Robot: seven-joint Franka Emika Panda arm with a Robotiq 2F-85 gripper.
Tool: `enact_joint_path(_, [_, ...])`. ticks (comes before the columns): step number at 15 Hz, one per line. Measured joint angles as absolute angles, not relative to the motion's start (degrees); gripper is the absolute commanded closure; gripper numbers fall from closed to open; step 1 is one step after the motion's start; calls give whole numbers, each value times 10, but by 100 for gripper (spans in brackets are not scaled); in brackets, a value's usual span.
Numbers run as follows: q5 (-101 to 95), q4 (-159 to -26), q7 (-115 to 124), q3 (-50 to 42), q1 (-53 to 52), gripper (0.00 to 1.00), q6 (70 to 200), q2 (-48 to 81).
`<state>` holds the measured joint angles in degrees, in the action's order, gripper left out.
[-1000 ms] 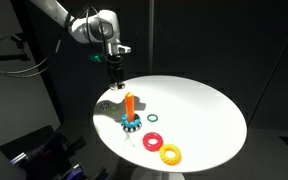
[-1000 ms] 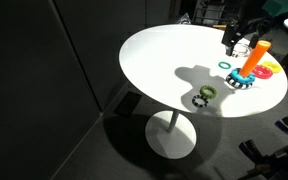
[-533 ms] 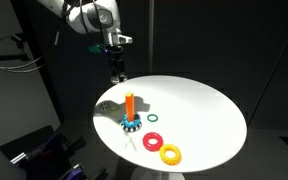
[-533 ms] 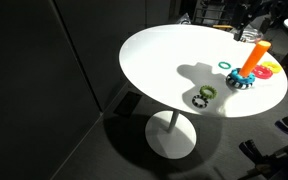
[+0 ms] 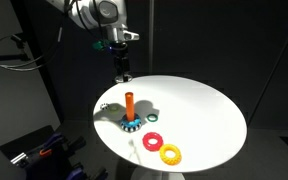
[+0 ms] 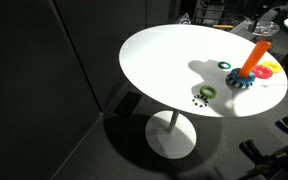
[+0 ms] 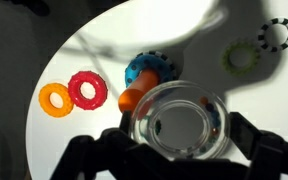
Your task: Put the clear ring on the orange stand.
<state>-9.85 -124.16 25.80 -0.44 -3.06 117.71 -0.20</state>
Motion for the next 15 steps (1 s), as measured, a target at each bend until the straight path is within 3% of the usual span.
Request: enact_joint_path(15, [-98, -1264, 258, -20, 6, 31, 1179, 12])
